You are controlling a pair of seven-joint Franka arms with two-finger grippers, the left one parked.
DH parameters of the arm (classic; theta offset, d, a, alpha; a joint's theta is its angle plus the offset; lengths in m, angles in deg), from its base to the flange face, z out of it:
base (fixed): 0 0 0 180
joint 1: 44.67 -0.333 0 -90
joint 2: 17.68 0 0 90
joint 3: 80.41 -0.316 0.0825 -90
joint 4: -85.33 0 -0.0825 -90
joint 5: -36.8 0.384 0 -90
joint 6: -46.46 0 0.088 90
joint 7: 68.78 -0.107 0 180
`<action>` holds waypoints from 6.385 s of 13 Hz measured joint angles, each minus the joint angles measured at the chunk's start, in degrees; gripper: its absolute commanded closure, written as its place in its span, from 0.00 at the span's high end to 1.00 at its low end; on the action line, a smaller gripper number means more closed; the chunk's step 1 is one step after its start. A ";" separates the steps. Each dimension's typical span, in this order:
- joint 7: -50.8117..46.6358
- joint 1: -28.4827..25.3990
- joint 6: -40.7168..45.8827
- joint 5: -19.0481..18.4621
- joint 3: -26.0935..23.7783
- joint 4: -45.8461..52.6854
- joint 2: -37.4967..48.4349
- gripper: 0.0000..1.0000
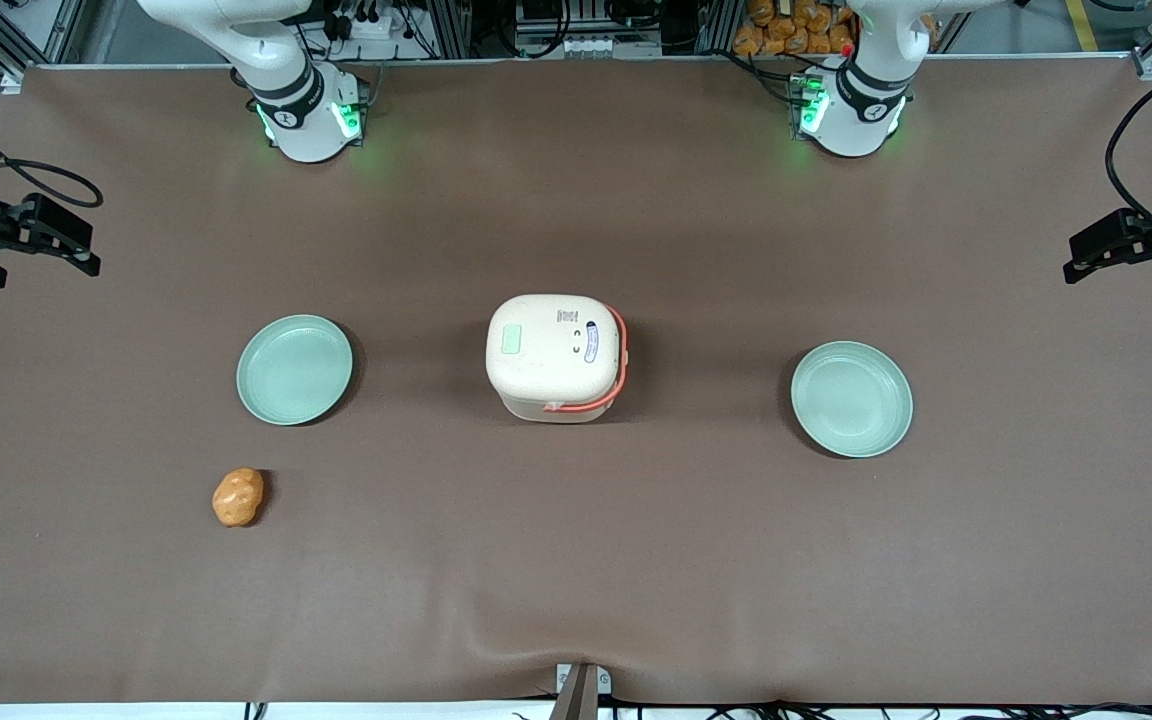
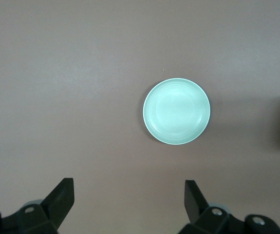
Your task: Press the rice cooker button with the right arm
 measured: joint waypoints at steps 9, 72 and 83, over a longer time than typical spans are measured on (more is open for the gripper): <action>-0.02 -0.04 0.00 0.00 -0.16 -0.20 -0.15 1.00; -9.95 -12.79 17.67 4.86 0.57 22.47 -15.81 1.00; 1.46 -0.49 3.60 0.83 0.60 -3.44 1.79 1.00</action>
